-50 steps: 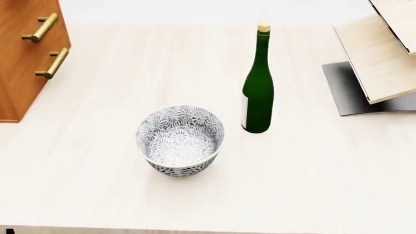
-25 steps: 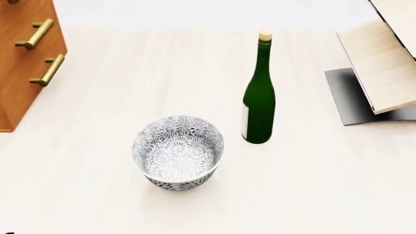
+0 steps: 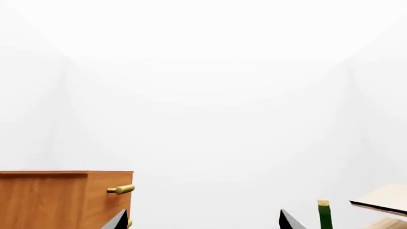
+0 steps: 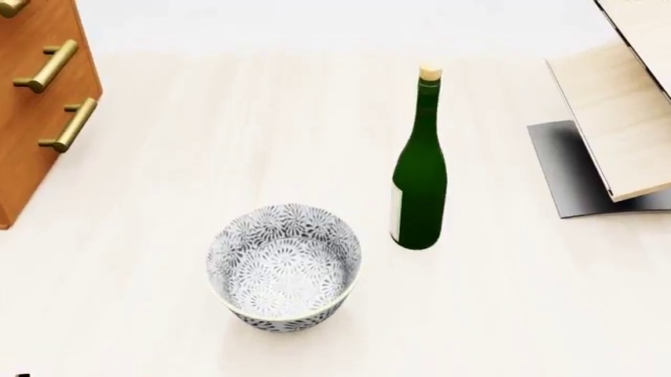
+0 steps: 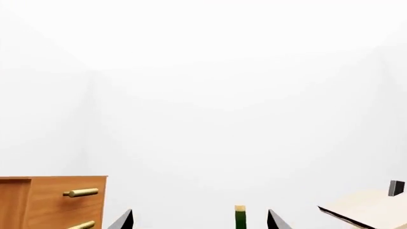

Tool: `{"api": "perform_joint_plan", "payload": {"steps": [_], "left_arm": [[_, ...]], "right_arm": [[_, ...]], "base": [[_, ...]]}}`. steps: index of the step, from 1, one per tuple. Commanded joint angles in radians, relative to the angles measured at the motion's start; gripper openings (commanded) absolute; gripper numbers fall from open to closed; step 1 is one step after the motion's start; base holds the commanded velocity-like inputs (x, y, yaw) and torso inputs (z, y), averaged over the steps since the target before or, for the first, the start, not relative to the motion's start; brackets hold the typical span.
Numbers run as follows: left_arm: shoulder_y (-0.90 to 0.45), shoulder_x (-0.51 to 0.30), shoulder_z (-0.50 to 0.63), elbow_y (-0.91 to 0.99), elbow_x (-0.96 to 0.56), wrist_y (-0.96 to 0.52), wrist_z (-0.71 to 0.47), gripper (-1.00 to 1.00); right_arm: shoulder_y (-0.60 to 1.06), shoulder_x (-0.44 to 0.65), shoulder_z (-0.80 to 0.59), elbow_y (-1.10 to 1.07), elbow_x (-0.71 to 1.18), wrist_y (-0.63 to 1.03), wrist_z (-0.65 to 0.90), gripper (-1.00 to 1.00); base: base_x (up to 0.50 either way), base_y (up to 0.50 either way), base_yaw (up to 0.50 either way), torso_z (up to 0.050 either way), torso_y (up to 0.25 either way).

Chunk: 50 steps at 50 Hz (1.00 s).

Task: Put the wine bottle on the wine rack.

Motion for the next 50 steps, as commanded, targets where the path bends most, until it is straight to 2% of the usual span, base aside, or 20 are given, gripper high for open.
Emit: {"api": "perform_joint_plan", "payload": {"steps": [1,50], "left_arm": [[-0.003,-0.006,0.008,-0.004,0.007,-0.001,-0.011,1.00],[0.007,-0.037,0.039,-0.004,0.029,0.011,-0.046,1.00]], "right_arm": [[0.001,0.008,-0.007,0.006,-0.001,-0.002,0.007,1.00],[0.017,0.035,-0.031,0.025,-0.004,0.003,0.037,1.00]], "base": [[0.11,0.00,0.00,0.000,0.000],[0.10,0.00,0.00,0.000,0.000]]}}
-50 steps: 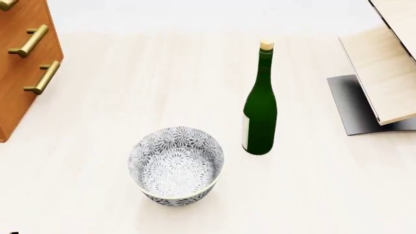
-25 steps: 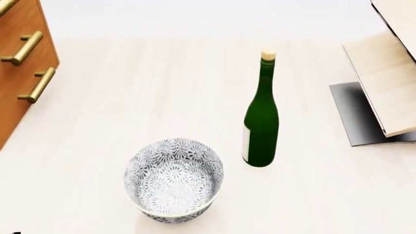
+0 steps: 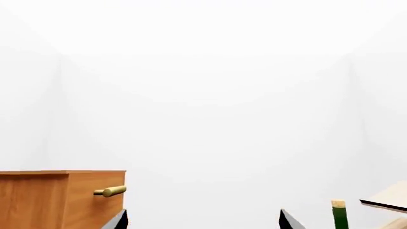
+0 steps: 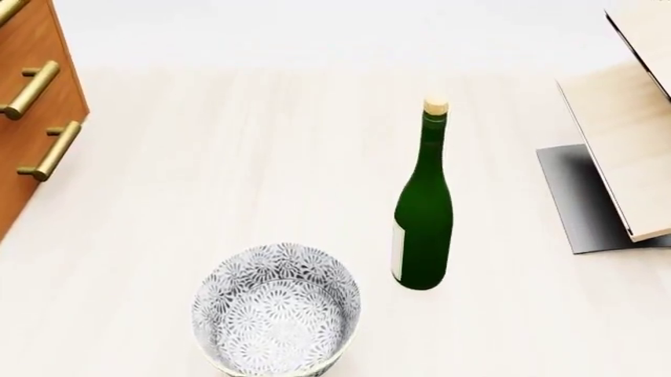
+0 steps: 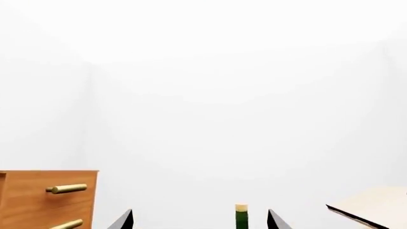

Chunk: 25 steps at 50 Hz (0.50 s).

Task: Put the wine bottle on the wine rack.

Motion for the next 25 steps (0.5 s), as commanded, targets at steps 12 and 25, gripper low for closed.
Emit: {"api": "perform_joint_plan", "payload": {"steps": [12,25], "left_arm": [[0.000,-0.007,0.021,-0.013,0.032,0.004,-0.015,1.00],[0.000,-0.013,0.032,-0.020,0.037,0.011,-0.024,1.00]], "right_arm": [[0.007,0.013,-0.018,0.013,-0.005,0.009,0.007,1.00],[0.005,0.020,-0.025,0.020,-0.006,0.000,0.013,1.00]], "base": [[0.16,0.00,0.00,0.000,0.000],[0.19,0.00,0.00,0.000,0.000]]}}
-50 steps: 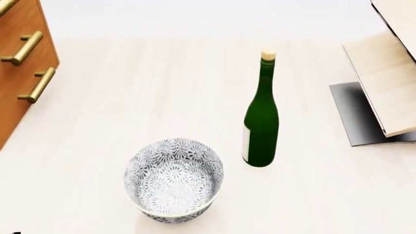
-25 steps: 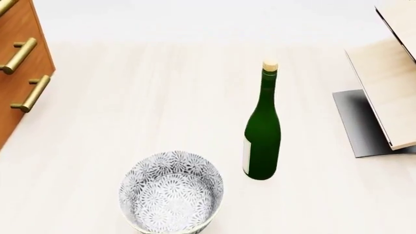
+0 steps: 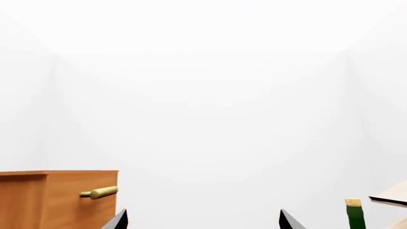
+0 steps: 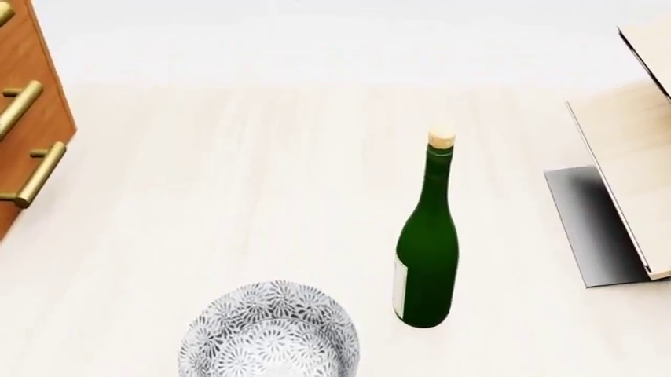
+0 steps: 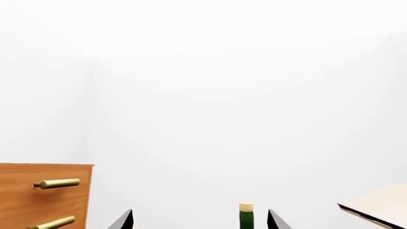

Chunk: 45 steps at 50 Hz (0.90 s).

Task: Put the wine bottle on the wine rack.

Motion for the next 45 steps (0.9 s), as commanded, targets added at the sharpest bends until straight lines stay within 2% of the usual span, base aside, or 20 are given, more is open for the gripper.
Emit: {"api": "perform_joint_plan", "payload": {"steps": [1,38,40,42,45], "left_arm": [[0.001,-0.005,0.010,-0.006,0.007,0.005,-0.007,1.00],[-0.007,-0.023,0.031,-0.017,0.013,0.005,-0.029,1.00],[-0.008,-0.024,0.033,-0.020,0.015,0.006,-0.030,1.00],[-0.009,-0.025,0.034,-0.018,0.013,0.004,-0.030,1.00],[-0.009,-0.027,0.034,-0.019,0.013,0.004,-0.032,1.00]], "right_arm": [[-0.001,0.005,-0.008,0.008,-0.005,-0.006,0.005,1.00],[0.005,0.020,-0.025,0.019,-0.013,-0.011,0.026,1.00],[0.009,0.017,-0.024,0.020,-0.015,0.001,0.030,1.00],[0.019,0.039,-0.042,0.005,0.078,0.059,0.005,1.00],[0.029,0.029,-0.035,0.017,0.051,0.064,0.021,1.00]], "base": [[0.19,0.00,0.00,0.000,0.000],[0.19,0.00,0.00,0.000,0.000],[0.19,0.00,0.00,0.000,0.000],[0.12,0.00,0.00,0.000,0.000],[0.00,0.00,0.00,0.000,0.000]]}}
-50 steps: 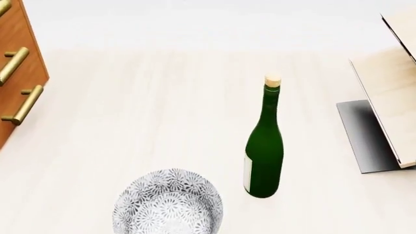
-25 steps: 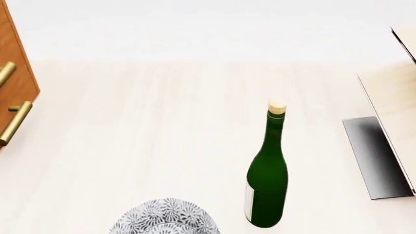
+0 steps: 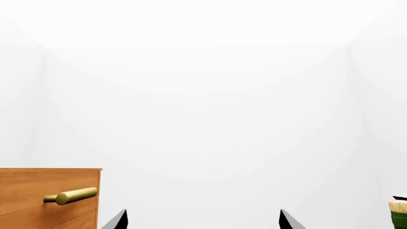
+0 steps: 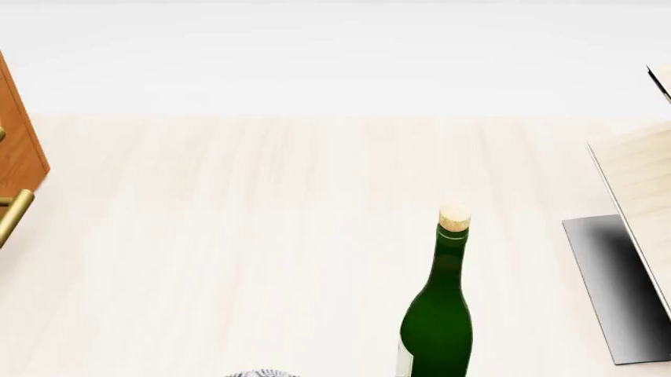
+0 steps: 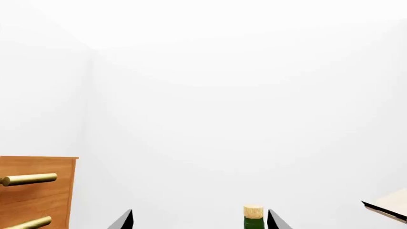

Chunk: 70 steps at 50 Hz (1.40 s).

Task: Put the wine bottle on the wine rack.

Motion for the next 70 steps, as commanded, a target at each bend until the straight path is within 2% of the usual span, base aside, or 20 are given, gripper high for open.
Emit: {"api": "perform_joint_plan", "payload": {"steps": [1,12,70], "left_arm": [[-0.003,-0.005,0.006,-0.004,0.001,-0.001,-0.007,1.00],[-0.006,-0.011,0.011,-0.009,0.002,0.000,-0.013,1.00],[-0.015,-0.036,0.033,-0.013,0.002,-0.001,-0.044,1.00]], "right_arm": [[0.016,0.009,-0.009,0.001,0.045,0.047,0.000,1.00],[0.014,0.020,-0.014,-0.004,0.058,0.049,0.000,1.00],[0.017,0.042,-0.036,0.004,0.052,0.028,0.024,1.00]], "base": [[0.00,0.00,0.00,0.000,0.000],[0.00,-0.04,0.00,0.000,0.000],[0.00,-0.24,0.00,0.000,0.000]]}}
